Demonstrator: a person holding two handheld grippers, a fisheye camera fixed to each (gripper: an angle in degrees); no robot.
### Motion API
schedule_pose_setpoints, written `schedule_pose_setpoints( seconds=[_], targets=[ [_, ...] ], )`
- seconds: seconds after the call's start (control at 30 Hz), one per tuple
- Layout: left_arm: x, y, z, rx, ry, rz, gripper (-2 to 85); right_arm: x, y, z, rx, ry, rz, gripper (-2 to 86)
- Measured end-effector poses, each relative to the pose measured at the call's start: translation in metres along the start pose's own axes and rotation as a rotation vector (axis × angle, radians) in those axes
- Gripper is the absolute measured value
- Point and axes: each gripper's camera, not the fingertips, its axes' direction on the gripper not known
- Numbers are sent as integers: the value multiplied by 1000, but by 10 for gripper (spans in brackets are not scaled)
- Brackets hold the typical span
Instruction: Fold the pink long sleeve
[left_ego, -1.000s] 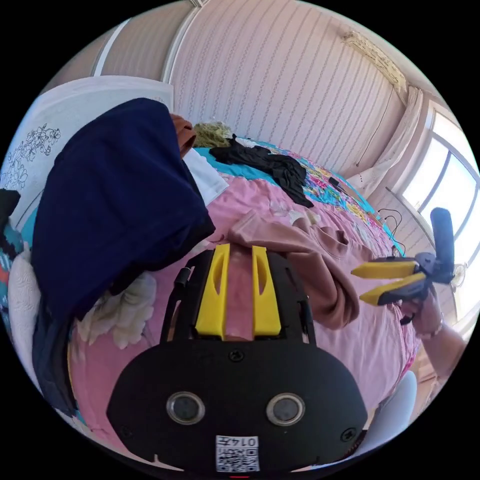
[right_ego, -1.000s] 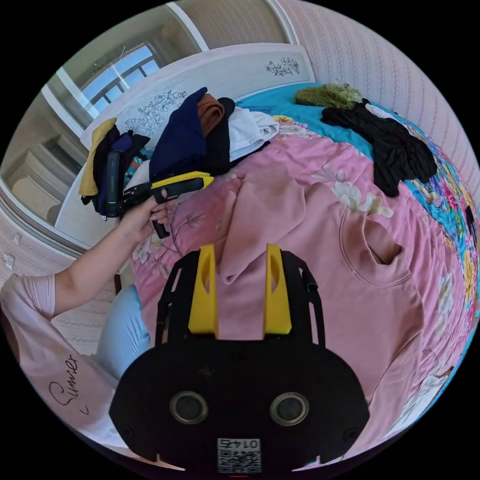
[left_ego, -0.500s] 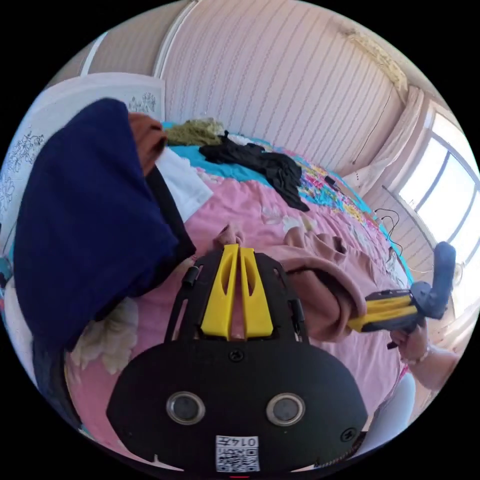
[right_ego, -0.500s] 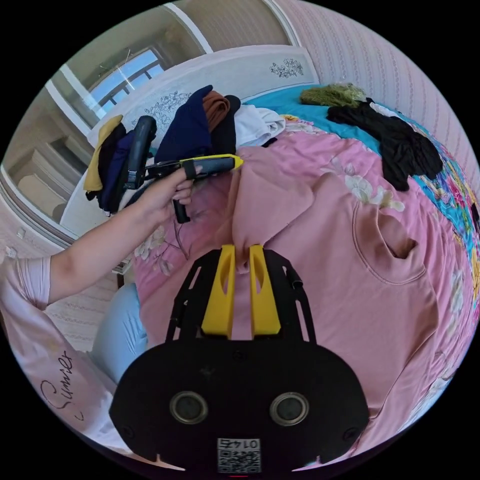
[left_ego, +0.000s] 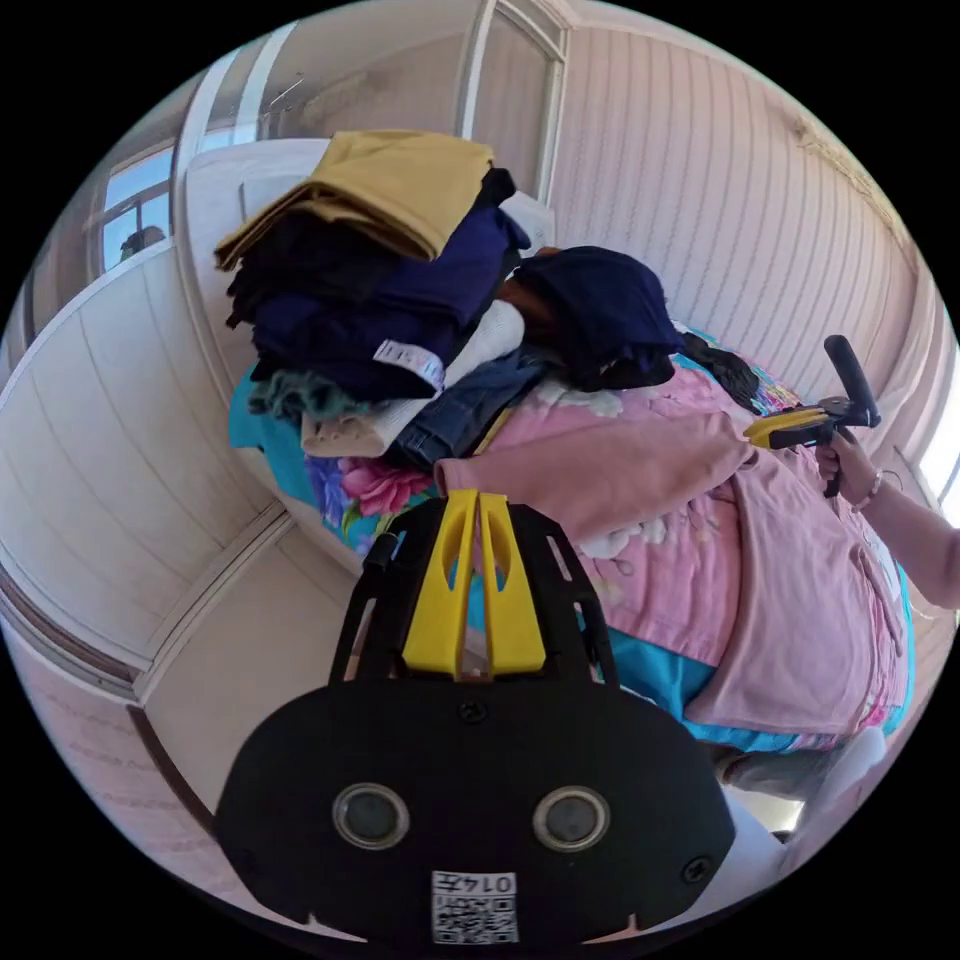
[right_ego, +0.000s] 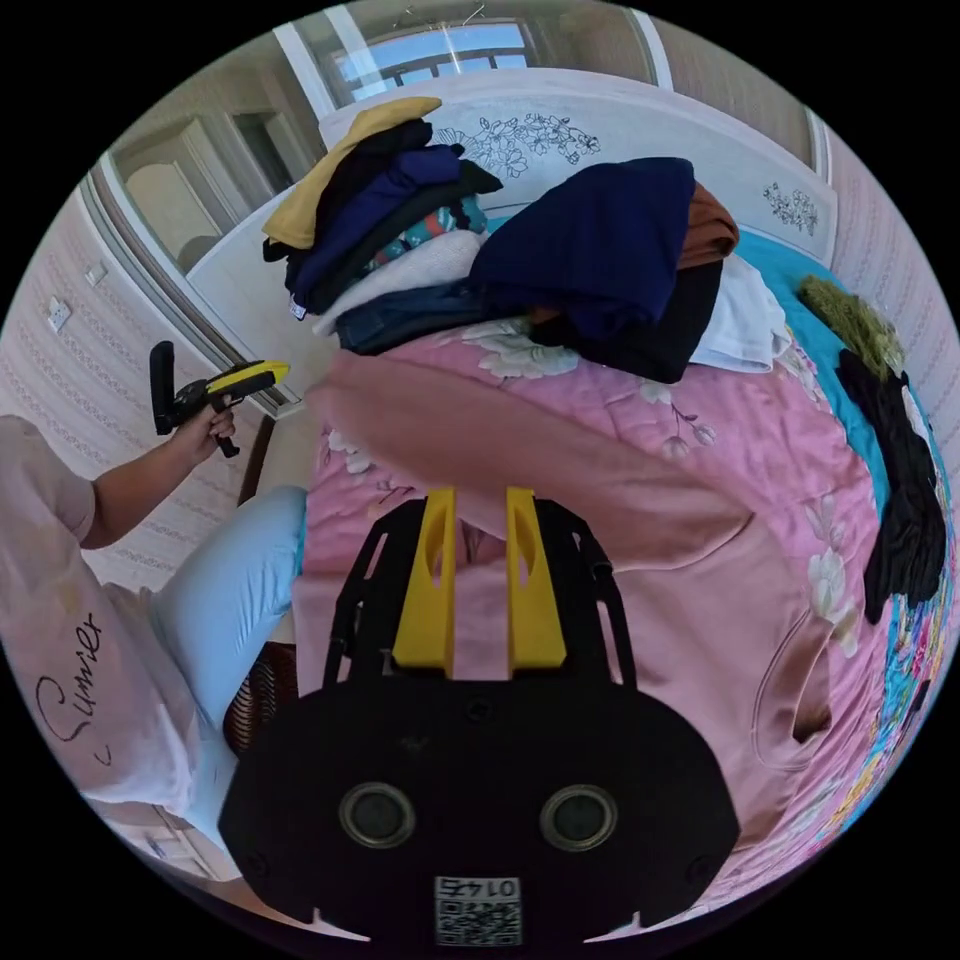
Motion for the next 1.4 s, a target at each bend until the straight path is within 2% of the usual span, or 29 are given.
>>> schedule_pose_setpoints(
  seconds=[0.1,0.23,0.4,0.47,0.6,0.67,0.8,0.87,0.93,0.97,1.03,1.13,1.27,1.4],
  targets=[
    [-11,9,-11,23,54,-70,-9,22,-5,-6,-30,33,72,84],
    [-9,-3,-6,33,28,-56,-1,55,-24,-9,-55,158,192,86],
    [-4,-26,49,-86,22,-95,62,96,-47,23,-174,239,353,105],
    [-1,-26,85,-214,14,-113,57,114,-43,50,-284,207,419,97],
    [8,-31,80,-154,28,-89,4,114,-42,27,-202,187,418,22],
    [20,-43,62,-46,21,-51,-5,112,-43,3,-139,196,395,9],
    [49,-65,53,54,-56,80,-9,114,-43,-26,-89,256,393,3],
    [62,-73,73,24,-144,152,-9,123,-36,-39,-43,286,455,4],
    [66,-71,101,-61,-186,167,-8,136,-30,-34,-78,226,513,8],
    [65,-67,121,-125,-177,151,-6,143,-24,-26,-132,198,551,11],
    [67,-62,132,-101,-174,158,-2,145,-16,-23,-160,192,567,19],
    [74,-68,124,-132,-157,141,13,139,-2,-58,-80,157,556,50],
    [88,-58,63,-41,-97,182,14,84,73,-169,225,53,443,68],
    [131,-27,28,-90,55,356,11,4,192,-239,194,201,446,73]
  ],
)
